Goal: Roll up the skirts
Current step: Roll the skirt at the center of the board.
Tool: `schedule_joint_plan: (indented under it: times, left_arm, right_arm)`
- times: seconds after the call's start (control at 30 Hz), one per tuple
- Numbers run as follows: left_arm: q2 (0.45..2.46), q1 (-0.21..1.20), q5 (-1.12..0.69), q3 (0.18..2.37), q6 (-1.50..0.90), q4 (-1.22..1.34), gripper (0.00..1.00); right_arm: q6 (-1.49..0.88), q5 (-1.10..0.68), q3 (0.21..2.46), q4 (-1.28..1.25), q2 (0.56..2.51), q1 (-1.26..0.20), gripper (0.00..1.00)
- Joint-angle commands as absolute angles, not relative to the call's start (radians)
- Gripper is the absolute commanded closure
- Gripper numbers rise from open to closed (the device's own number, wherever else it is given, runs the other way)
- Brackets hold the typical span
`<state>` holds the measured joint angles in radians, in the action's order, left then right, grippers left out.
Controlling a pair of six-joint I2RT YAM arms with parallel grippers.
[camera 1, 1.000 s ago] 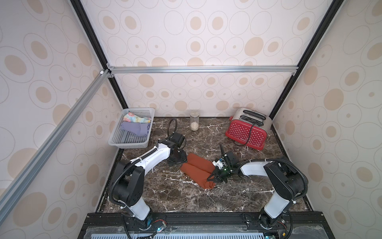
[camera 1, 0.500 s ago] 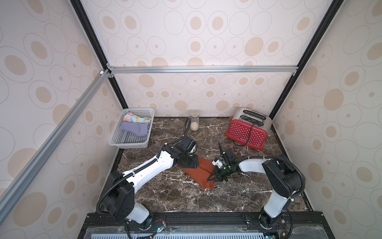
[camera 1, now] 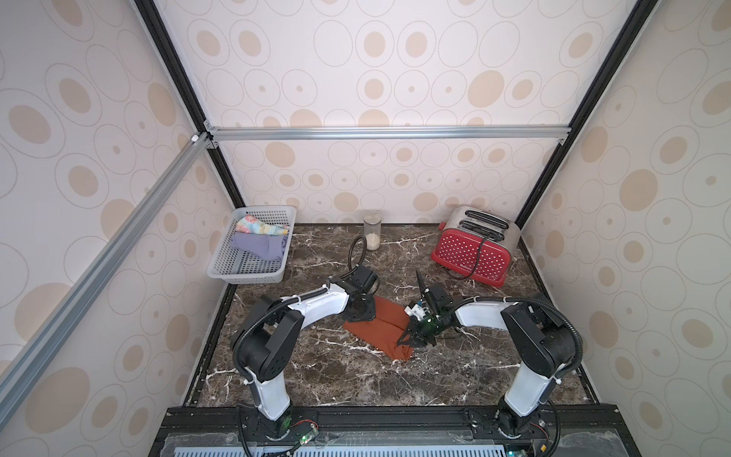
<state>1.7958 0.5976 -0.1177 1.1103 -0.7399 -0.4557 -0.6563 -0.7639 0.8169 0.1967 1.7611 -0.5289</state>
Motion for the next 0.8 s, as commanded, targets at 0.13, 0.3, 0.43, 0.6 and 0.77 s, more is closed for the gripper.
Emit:
schedule_joint_plan:
  times: [0.13, 0.3, 0.43, 0.6, 0.77]
  left_arm:
    - [1.899, 0.596, -0.048, 1.117, -0.744, -0.467, 0.64]
    - [1.932, 0.614, -0.023, 1.119, -0.704, -0.478, 0.65]
    - [1.953, 0.65, 0.009, 1.139, -0.659, -0.5, 0.67]
    - [1.946, 0.661, 0.022, 1.12, -0.611, -0.483, 0.68]
    - [1.914, 0.67, 0.005, 1.083, -0.556, -0.447, 0.69]
  right_arm:
    - [-0.663, -0.601, 0.681, 0.08, 1.628, -0.522, 0.98]
    - [-0.612, -0.446, 0.607, 0.054, 1.446, -0.522, 0.81]
    - [-0.557, -0.287, 0.556, 0.09, 1.28, -0.523, 0.49]
    - [-0.478, -0.186, 0.546, 0.155, 1.171, -0.522, 0.37]
    - [-0.335, -0.19, 0.56, 0.175, 1.093, -0.526, 0.35]
